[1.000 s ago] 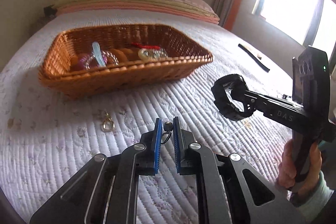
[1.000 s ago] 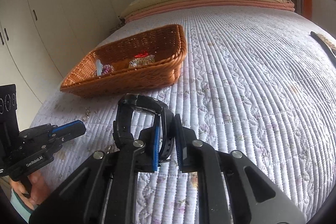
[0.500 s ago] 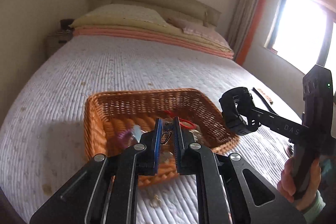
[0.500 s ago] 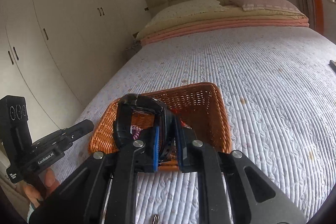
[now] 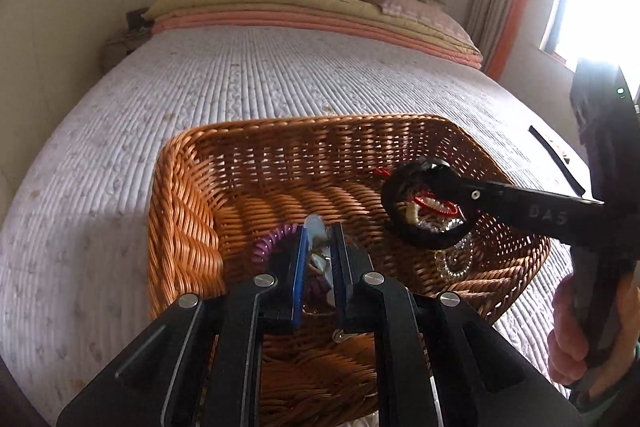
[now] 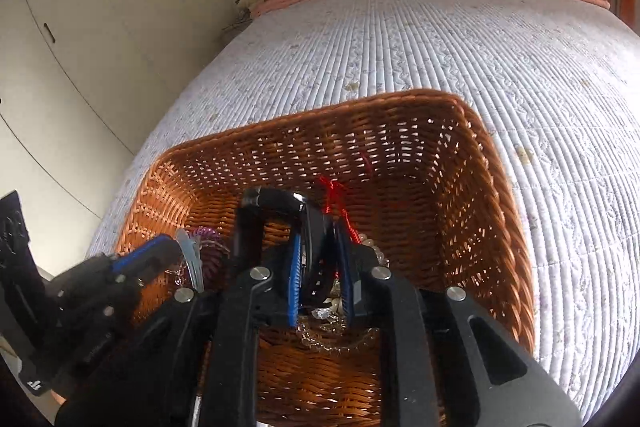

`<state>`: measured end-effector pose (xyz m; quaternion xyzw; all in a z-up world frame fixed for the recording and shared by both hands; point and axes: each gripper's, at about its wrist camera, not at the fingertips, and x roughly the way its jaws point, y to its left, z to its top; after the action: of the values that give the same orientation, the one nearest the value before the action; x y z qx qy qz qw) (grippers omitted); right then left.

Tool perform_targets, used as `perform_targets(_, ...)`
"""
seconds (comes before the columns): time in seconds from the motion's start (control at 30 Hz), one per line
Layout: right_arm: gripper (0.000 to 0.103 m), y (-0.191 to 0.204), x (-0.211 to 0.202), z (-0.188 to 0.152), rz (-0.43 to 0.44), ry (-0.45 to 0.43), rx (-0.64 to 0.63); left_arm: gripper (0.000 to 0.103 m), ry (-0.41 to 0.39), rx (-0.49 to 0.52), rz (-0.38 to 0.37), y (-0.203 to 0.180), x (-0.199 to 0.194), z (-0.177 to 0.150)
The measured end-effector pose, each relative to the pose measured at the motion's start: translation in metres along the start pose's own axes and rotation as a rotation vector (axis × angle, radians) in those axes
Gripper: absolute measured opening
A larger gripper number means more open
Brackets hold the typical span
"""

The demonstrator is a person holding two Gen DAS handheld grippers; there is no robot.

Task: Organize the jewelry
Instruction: 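Lower the keys and black watch into the basket and open both tools, then grasp the gold charm with the left tool while the right tool grasps the pink-star keys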

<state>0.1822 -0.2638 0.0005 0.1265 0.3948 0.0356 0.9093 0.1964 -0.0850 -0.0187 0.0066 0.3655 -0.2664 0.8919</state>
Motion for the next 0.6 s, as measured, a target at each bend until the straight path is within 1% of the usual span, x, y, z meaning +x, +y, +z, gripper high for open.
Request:
perform_targets(0.03, 0.022, 0.001, -0.001, 0.001, 0.003, -0.006, -0.009, 0.019, 0.0, -0.004, -0.001, 0.002, 0.0, 0.0)
perform_targets(0.07, 0.025, 0.003, -0.004, 0.002, -0.006, -0.014, -0.025, 0.026, -0.009, -0.011, -0.009, 0.003, -0.004, 0.0)
perform_targets(0.1, 0.033, 0.007, -0.01, -0.001, -0.014, -0.022, -0.038, 0.03, -0.02, -0.016, -0.015, 0.004, -0.008, 0.0)
perform_targets(0.13, 0.044, 0.008, -0.019, -0.004, -0.025, -0.034, -0.05, 0.031, -0.032, -0.023, -0.025, 0.005, -0.014, 0.0)
perform_targets(0.2, 0.049, 0.013, -0.035, -0.008, -0.039, -0.066, -0.059, 0.035, -0.058, -0.036, -0.058, 0.005, -0.029, -0.001)
perform_targets(0.27, 0.049, 0.015, -0.051, -0.014, -0.022, -0.08, -0.057, 0.038, -0.083, -0.042, -0.071, 0.004, -0.044, -0.002)
perform_targets(0.33, 0.049, 0.017, -0.068, -0.02, -0.005, -0.093, -0.06, 0.039, -0.115, -0.038, -0.079, 0.0, -0.066, -0.008)
perform_targets(0.43, 0.049, 0.023, -0.097, -0.041, -0.001, -0.122, -0.089, 0.041, -0.146, -0.022, -0.087, -0.009, -0.097, -0.023)
perform_targets(0.5, 0.049, 0.026, -0.117, -0.063, -0.004, -0.135, -0.109, 0.045, -0.157, -0.017, -0.074, -0.015, -0.112, -0.034)
perform_targets(0.6, 0.049, 0.025, -0.131, -0.099, 0.002, -0.12, -0.112, 0.045, -0.159, -0.018, -0.057, -0.02, -0.13, -0.059)
